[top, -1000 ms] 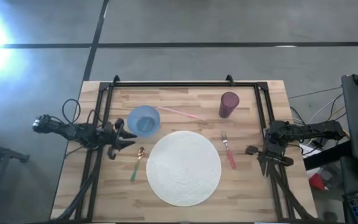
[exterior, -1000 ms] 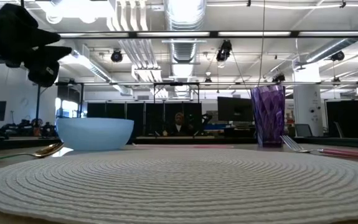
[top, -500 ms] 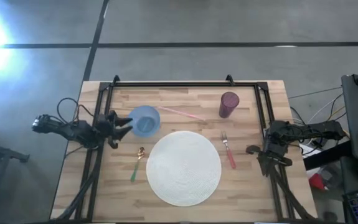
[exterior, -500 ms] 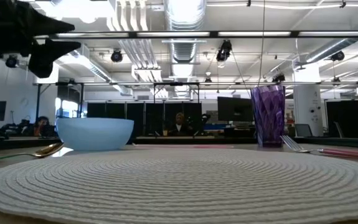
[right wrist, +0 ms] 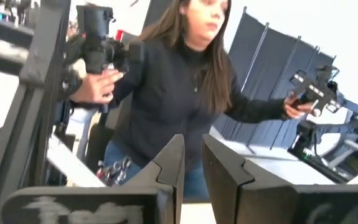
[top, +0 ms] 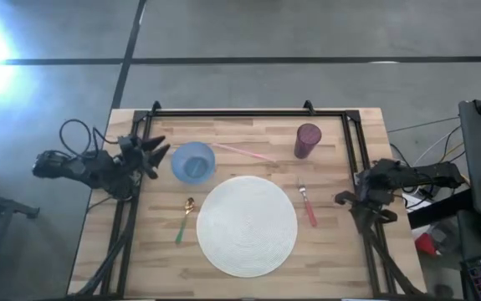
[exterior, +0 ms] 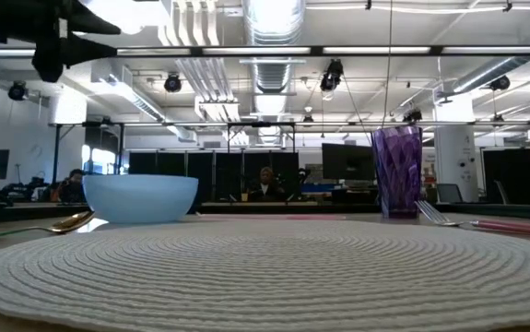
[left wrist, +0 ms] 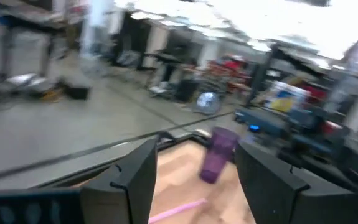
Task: Pick & Place Utensil
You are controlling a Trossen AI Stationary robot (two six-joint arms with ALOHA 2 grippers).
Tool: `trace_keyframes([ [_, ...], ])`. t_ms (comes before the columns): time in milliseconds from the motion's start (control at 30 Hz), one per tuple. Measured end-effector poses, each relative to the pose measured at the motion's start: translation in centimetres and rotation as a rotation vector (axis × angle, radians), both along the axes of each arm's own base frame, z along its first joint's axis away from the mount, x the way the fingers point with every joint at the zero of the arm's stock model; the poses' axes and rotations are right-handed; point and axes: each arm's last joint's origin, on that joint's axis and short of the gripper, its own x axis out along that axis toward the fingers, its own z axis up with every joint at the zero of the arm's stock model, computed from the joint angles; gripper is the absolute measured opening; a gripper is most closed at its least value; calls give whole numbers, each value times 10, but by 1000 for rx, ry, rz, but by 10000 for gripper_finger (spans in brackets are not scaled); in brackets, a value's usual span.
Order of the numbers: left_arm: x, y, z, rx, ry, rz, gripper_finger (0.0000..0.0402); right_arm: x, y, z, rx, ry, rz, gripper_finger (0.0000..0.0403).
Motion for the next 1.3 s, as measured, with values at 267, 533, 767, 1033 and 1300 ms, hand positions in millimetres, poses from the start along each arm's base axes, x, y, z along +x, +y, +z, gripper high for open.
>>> trace_keyframes([
  [267, 10, 12, 37, -132, 163, 146, 208, 7, -5, 8, 250, 202, -301, 52],
  [533, 24, 26, 67, -284, 356, 200, 209, 11, -8, 7, 302, 218, -447, 52],
  [767, 41, 52, 70, -487, 526, 139, 209, 11, -9, 7, 312, 220, -465, 52],
  [1033, 49, 98, 60, -637, 614, 64, 208, 11, -9, 7, 322, 235, -462, 52],
  [1300, 59, 117, 41, -670, 745, 59, 207, 12, -9, 6, 339, 269, -457, 52],
])
